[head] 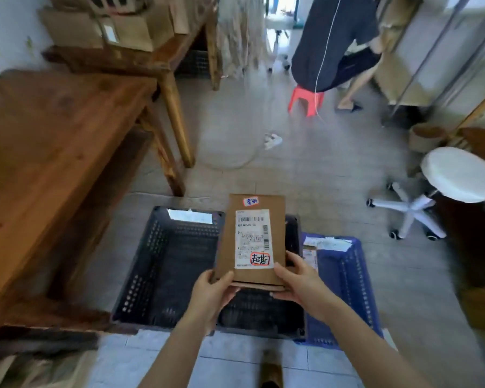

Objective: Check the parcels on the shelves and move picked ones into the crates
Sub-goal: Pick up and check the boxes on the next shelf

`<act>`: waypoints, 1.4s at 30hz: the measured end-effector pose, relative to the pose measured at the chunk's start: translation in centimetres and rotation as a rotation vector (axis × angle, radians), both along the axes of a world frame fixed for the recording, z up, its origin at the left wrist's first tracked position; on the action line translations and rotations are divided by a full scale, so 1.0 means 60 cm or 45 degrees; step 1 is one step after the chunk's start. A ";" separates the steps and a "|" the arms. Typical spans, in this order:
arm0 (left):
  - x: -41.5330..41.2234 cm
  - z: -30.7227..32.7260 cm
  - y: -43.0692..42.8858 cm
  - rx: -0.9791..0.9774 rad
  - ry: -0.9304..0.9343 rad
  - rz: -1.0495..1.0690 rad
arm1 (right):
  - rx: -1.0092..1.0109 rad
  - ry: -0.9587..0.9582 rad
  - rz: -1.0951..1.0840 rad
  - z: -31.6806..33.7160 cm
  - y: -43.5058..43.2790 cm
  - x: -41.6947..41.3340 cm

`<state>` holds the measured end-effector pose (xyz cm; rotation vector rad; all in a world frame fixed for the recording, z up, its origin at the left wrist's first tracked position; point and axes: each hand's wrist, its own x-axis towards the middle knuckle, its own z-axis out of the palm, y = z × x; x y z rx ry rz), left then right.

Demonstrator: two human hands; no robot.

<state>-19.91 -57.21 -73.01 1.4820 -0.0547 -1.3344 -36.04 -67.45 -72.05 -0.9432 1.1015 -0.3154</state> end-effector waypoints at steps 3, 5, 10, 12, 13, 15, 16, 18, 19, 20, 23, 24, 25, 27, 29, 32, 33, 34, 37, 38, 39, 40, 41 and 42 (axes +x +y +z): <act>-0.021 -0.129 -0.072 0.189 0.239 0.146 | 0.142 0.166 -0.024 -0.116 -0.068 -0.004; -0.029 -0.217 -0.111 0.303 0.311 0.207 | 0.202 0.258 -0.022 -0.200 -0.109 0.003; -0.024 -0.457 -0.186 0.505 0.291 0.261 | 0.216 0.471 0.021 -0.456 -0.182 0.034; -0.015 -0.563 -0.213 0.578 0.254 0.295 | 0.229 0.490 0.029 -0.568 -0.198 0.049; -0.007 -0.616 -0.226 0.602 0.260 0.325 | 0.228 0.492 0.035 -0.624 -0.205 0.059; 0.011 -0.714 -0.253 0.634 0.304 0.398 | 0.192 0.490 0.036 -0.726 -0.220 0.084; 0.021 -0.758 -0.268 0.655 0.307 0.419 | 0.155 0.494 0.035 -0.773 -0.228 0.099; 0.046 -0.838 -0.299 0.691 0.270 0.424 | 0.043 0.518 0.042 -0.855 -0.244 0.132; 0.060 -0.874 -0.314 0.690 0.266 0.424 | -0.021 0.535 0.051 -0.890 -0.255 0.148; 0.071 -0.905 -0.330 0.690 0.270 0.420 | -0.078 0.549 0.067 -0.921 -0.265 0.163; 0.100 -0.966 -0.366 0.709 0.198 0.392 | -0.119 0.598 0.117 -1.001 -0.296 0.201; 0.106 -0.973 -0.374 0.726 0.161 0.386 | -0.090 0.640 0.127 -1.014 -0.303 0.209; 0.111 -0.975 -0.380 0.736 0.150 0.391 | -0.073 0.676 0.136 -1.020 -0.306 0.215; 0.117 -0.964 -0.384 0.733 0.182 0.397 | -0.076 0.704 0.144 -1.010 -0.305 0.217; 0.117 -0.931 -0.376 0.720 0.224 0.397 | -0.089 0.742 0.165 -0.971 -0.297 0.210; 0.106 -0.841 -0.357 0.704 0.301 0.369 | -0.113 0.801 0.238 -0.874 -0.287 0.196; 0.101 -0.799 -0.350 0.671 0.334 0.359 | -0.136 0.810 0.270 -0.833 -0.285 0.196; 0.098 -0.754 -0.342 0.643 0.360 0.338 | -0.167 0.813 0.304 -0.789 -0.285 0.199; 0.098 -0.619 -0.311 0.571 0.336 0.290 | -0.225 0.785 0.371 -0.650 -0.279 0.220; 0.101 -0.573 -0.295 0.559 0.285 0.300 | -0.233 0.762 0.402 -0.601 -0.272 0.229; 0.104 -0.525 -0.275 0.557 0.224 0.308 | -0.249 0.722 0.444 -0.552 -0.264 0.241; 0.111 -0.476 -0.254 0.545 0.155 0.312 | -0.271 0.672 0.489 -0.503 -0.255 0.255; 0.118 -0.428 -0.230 0.524 0.087 0.326 | -0.293 0.617 0.531 -0.452 -0.243 0.271; 0.127 -0.378 -0.205 0.504 0.044 0.365 | -0.312 0.560 0.579 -0.400 -0.228 0.287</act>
